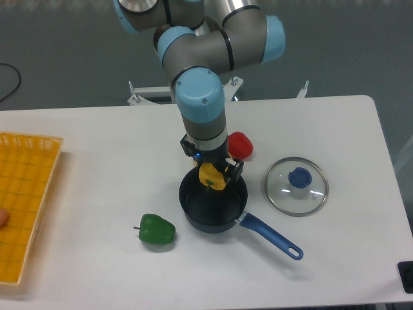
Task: Place the yellow pepper in the pot
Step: 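Lower the held yellow pepper into the dark saucepan with the gripper, then open the gripper to release the yellow pepper inside the saucepan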
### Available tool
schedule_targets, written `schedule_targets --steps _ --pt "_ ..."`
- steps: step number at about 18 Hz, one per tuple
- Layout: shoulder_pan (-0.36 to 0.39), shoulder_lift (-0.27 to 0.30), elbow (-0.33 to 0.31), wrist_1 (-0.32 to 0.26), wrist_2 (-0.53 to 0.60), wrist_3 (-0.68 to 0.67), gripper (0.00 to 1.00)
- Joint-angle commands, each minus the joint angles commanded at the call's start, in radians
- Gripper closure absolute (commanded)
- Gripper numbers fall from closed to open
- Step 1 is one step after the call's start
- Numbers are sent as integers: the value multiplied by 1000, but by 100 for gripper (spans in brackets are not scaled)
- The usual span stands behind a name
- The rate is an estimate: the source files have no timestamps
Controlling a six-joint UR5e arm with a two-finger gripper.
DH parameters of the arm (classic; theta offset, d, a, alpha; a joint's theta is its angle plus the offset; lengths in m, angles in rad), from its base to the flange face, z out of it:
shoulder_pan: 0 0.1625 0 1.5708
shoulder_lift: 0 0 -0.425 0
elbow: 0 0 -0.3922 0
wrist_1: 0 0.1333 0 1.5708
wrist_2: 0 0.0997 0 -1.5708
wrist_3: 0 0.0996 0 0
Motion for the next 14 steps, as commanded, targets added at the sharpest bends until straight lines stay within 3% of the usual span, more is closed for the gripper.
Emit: schedule_targets --steps 5,14 --pt "0 -58 2 64 2 -3 43" --pt "-15 -131 2 106 31 -8 42"
